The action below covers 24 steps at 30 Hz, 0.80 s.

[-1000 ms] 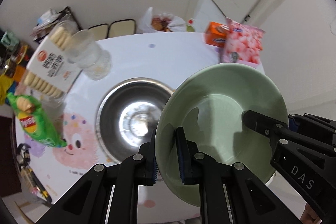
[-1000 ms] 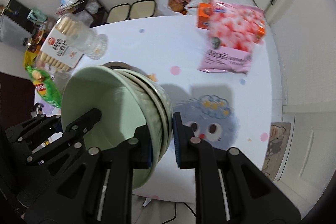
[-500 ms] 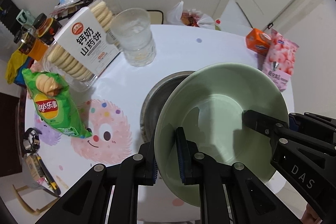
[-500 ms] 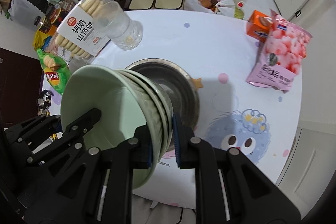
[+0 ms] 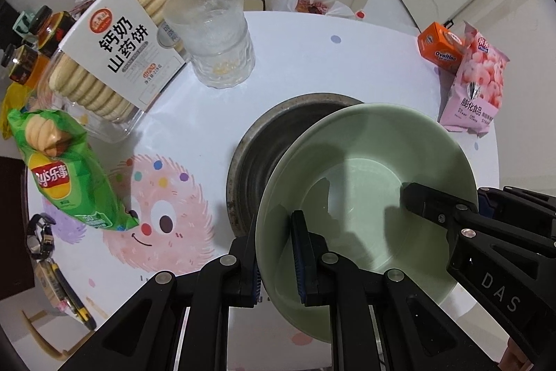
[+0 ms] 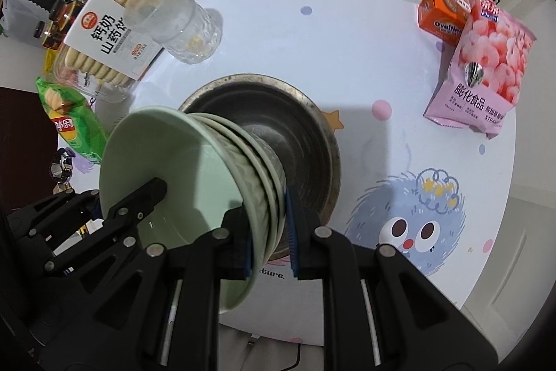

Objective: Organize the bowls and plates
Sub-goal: 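Lift and carry the bowl stack over the steel bowl with both tools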

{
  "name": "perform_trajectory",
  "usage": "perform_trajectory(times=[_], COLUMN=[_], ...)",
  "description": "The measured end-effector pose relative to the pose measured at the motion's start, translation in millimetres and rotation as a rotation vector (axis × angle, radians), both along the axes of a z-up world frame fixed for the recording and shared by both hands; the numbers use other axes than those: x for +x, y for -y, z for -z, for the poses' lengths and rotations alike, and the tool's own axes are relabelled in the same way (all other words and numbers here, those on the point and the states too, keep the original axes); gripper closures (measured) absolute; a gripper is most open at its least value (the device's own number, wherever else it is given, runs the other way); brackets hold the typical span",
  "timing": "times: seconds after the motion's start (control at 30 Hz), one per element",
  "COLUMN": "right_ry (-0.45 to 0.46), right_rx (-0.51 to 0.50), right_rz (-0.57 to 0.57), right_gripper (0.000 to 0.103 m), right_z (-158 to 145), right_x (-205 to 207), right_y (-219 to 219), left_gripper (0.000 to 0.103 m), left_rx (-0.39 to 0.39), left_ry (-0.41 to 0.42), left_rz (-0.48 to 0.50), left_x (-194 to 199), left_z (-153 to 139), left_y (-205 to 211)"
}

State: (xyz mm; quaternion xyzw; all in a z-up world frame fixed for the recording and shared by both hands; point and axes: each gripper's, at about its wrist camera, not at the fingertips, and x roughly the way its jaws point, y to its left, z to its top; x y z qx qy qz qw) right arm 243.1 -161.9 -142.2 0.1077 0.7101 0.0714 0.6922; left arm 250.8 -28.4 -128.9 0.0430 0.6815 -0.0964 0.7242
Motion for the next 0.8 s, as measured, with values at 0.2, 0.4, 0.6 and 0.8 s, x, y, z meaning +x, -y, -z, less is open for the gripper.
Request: perform_trajectory(times=[0.2, 0.4, 0.6, 0.8], right_ry=[-0.014, -0.025, -0.058, -0.076], right_rx=[0.002, -0.001, -0.003, -0.012], right_rz=[0.004, 0.005, 0.015, 0.036], right_gripper=[0.085, 0.085, 0.085, 0.085], right_z=[6.9, 12.0, 23.6, 36.2], right_x=[3.8, 7.1, 6.8, 5.1], right_y=[1.1, 1.2, 2.8, 4.6], left_gripper=[0.089, 0.089, 0.088, 0.088], left_rx=[0.004, 0.005, -0.001, -0.014], left_ry=[-0.009, -0.018, -0.034, -0.040], left_rz=[0.001, 0.000, -0.005, -0.013], left_x=[4.6, 9.1, 10.0, 9.5], left_z=[5.7, 11.1, 23.7, 37.4], left_y=[0.6, 1.0, 0.8, 2.8])
